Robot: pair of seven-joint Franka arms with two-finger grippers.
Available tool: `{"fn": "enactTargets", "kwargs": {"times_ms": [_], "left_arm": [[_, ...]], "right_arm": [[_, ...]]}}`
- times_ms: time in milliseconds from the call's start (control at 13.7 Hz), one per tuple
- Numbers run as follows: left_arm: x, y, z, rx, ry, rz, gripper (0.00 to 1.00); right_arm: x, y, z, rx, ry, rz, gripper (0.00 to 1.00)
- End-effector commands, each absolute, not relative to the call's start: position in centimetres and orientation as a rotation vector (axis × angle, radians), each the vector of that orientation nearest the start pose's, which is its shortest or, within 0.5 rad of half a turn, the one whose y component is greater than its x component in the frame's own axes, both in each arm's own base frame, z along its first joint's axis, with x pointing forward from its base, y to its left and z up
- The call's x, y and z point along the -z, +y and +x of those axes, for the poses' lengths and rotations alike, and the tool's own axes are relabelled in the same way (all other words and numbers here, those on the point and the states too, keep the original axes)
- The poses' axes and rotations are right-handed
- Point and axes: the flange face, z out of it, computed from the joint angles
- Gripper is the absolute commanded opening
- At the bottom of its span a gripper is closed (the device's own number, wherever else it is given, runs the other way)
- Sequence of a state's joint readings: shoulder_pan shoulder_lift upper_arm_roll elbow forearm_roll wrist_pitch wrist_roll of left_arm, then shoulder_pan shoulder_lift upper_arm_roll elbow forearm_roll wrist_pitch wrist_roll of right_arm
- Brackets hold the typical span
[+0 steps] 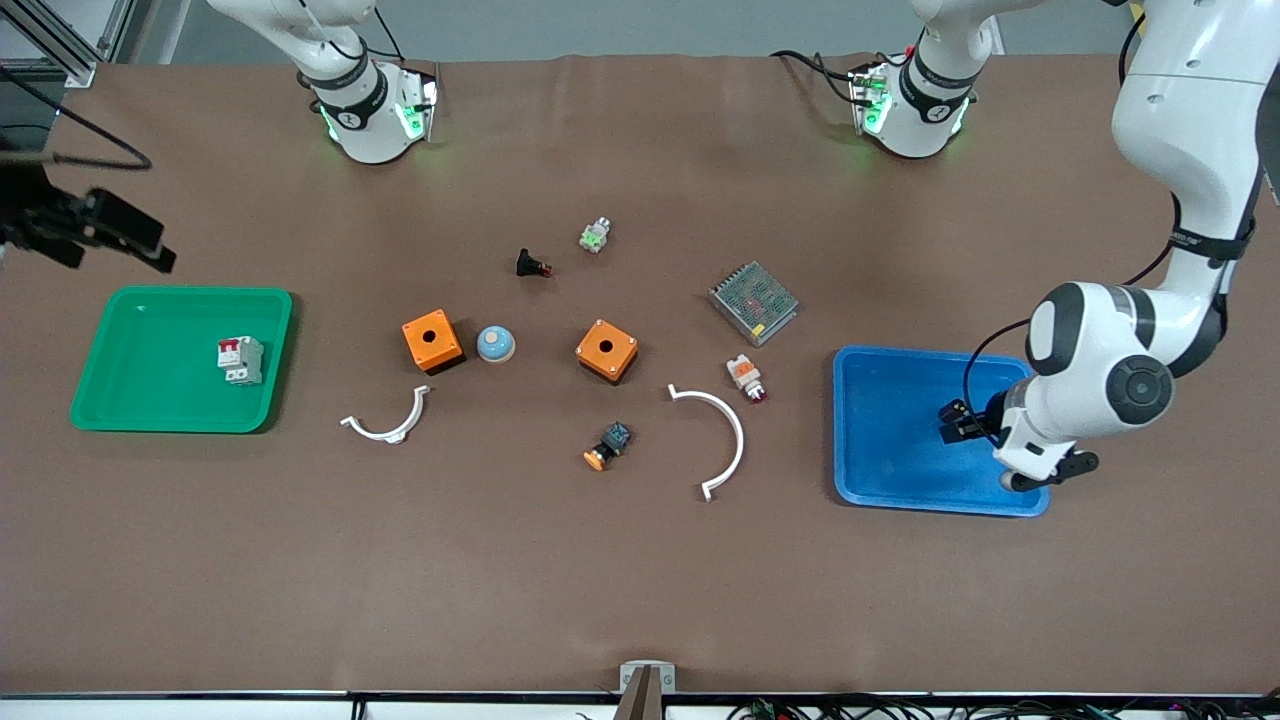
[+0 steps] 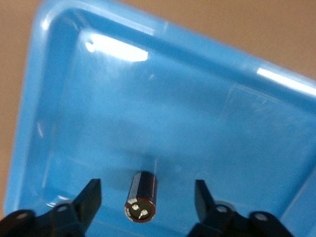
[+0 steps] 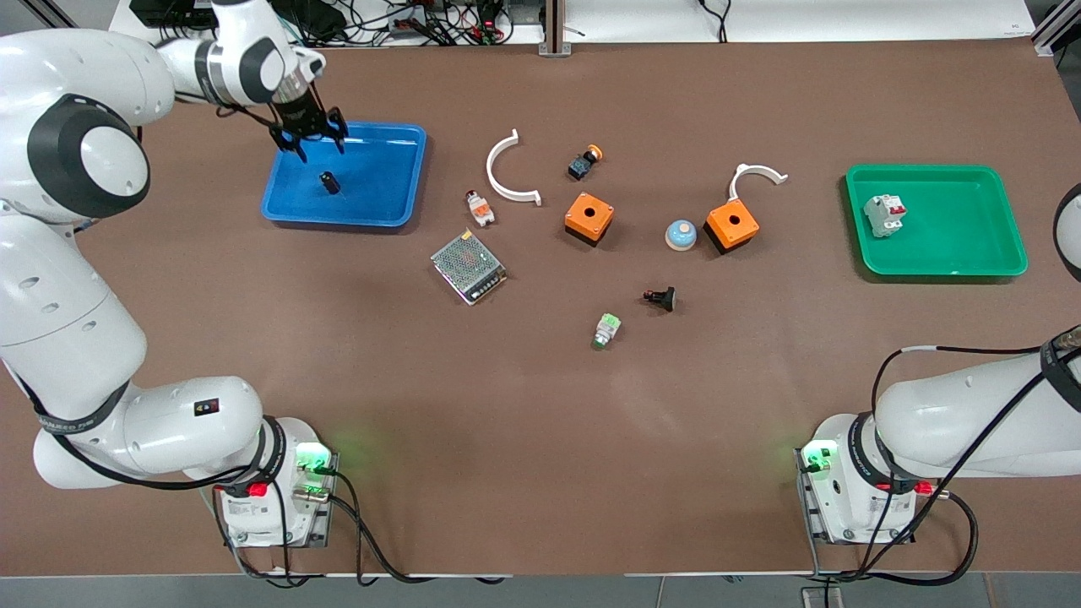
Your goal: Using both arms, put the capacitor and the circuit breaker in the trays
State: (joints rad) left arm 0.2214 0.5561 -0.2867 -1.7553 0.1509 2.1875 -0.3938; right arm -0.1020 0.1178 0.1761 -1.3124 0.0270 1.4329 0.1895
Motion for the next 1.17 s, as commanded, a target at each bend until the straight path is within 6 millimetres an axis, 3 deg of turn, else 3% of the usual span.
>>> {"fn": "enactTargets", "kwargs": {"times_ms": [0, 219, 365, 511, 803, 1022, 1095], "left_arm": [[-33.9, -2.8, 66.3, -0.090, -0.373, -3.099, 1.00], [-47.2, -3.6, 67.2, 0.068, -0.375, -3.095, 1.00], [-53.4, -4.3, 65.5, 0.095, -0.364, -3.086, 1.00], [-58.0, -5.0, 63.2, 0.154, -0.355, -3.070, 1.00], [-63.0, -8.0, 59.2, 0.157, -0.304, -3.061, 1.00], [-64.0, -9.9, 57.5, 0.103, -0.269, -3.096, 1.00], [-64.1, -9.7, 56.8, 0.092, -0.278, -3.086, 1.00]], "right_arm": [[-65.8, 2.8, 55.5, 0.025, 0.249, -3.096, 1.00], [-65.6, 2.6, 54.1, 0.032, 0.255, -3.101, 1.00], [-65.5, 2.4, 53.9, 0.026, 0.228, -3.105, 1.00], [-65.5, 2.5, 53.9, 0.024, 0.205, -3.108, 1.00], [-65.7, 2.5, 53.9, 0.035, 0.142, -3.119, 1.00], [-65.6, 2.6, 53.9, 0.036, 0.135, -3.126, 1.00], [-65.6, 2.7, 54.0, 0.043, 0.131, -3.125, 1.00]]}}
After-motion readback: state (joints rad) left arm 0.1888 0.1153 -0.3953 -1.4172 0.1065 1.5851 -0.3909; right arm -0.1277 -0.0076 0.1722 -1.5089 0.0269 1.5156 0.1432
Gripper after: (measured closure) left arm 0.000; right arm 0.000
